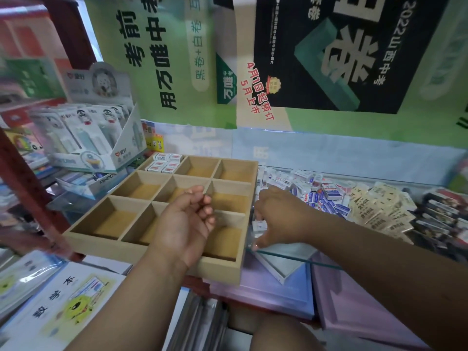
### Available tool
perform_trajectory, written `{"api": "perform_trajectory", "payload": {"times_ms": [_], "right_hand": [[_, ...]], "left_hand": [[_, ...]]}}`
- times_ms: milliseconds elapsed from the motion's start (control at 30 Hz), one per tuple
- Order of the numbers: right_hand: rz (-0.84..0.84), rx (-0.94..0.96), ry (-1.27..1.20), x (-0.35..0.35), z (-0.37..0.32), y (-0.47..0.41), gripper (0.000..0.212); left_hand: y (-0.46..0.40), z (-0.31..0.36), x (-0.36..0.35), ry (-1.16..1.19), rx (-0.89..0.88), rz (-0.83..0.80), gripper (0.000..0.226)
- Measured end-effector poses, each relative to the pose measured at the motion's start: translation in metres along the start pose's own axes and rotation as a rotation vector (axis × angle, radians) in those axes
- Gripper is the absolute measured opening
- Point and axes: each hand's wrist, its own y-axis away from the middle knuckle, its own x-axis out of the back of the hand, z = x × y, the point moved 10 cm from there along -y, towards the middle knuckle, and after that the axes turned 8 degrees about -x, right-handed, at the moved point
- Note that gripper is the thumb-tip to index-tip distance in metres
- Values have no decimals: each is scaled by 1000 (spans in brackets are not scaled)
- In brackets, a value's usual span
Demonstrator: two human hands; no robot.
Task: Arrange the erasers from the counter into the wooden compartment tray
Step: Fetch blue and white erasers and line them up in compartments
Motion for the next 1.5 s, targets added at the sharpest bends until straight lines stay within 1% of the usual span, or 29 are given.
{"api": "perform_trajectory", "payload": {"times_ms": [67,167,233,300,333,367,433,467,533,567,600,633,667,733,800,867,933,1033,1167,1233,1333,1400,1433,1500], "right_hand": [[-4,11,-2,-3,-4,1,53],[-25,0,-85,-4,-5,3,39],[-33,-79,-258,9,6,7,27],[21,-175,-542,39,22,8,20],[82,-196,-672,59,27,5,20],[130,-195,-772,76,29,1,20],[135,-145,-861,96,15,-8,20],[98,-112,-836,98,5,-13,18],[42,-89,-780,96,-2,-19,17],[62,-112,-768,98,7,-22,20],[116,-148,-740,102,21,-24,23],[173,-187,-668,105,36,-27,25],[195,-220,-547,102,48,-30,26],[124,-258,-258,80,59,-34,32],[29,-231,-16,48,59,-38,44],[28,-185,92,32,52,-40,54],[49,-137,154,27,43,-44,60],[43,-110,165,23,37,-51,59],[16,-130,96,17,37,-55,45],[12,-133,79,15,36,-56,48],[29,-114,117,14,34,-55,52],[34,-89,140,13,31,-55,51],[32,-83,122,12,31,-55,49],[40,-99,2,16,34,-52,40]], "left_hand": [[1,0,0,11,0,-4,19],[2,0,2,34,6,6,18],[2,0,1,53,29,-2,15],[3,-4,-6,33,96,-37,7],[4,-8,-11,4,145,-58,8],[6,-13,-18,-17,202,-80,15],[8,-24,-35,9,309,-113,35],[10,-29,-44,48,348,-130,43],[12,-33,-58,142,381,-158,45],[11,-34,-60,184,382,-154,41],[9,-35,-58,220,375,-134,38],[5,-36,-53,245,361,-106,36],[2,-38,-47,261,346,-77,35],[-2,-44,-37,274,330,-28,33],[-2,-50,-31,288,336,-3,31],[-3,-52,-30,292,334,-7,30],[-4,-51,-28,288,322,-5,31],[-6,-51,-27,293,308,-4,31],[-7,-50,-27,299,299,-12,30],[-8,-50,-27,291,293,-15,30],[-8,-49,-26,277,290,-21,30],[-7,-49,-25,263,284,-23,31],[-7,-49,-24,253,281,-23,31],[-7,-49,-22,241,277,-25,31]]}}
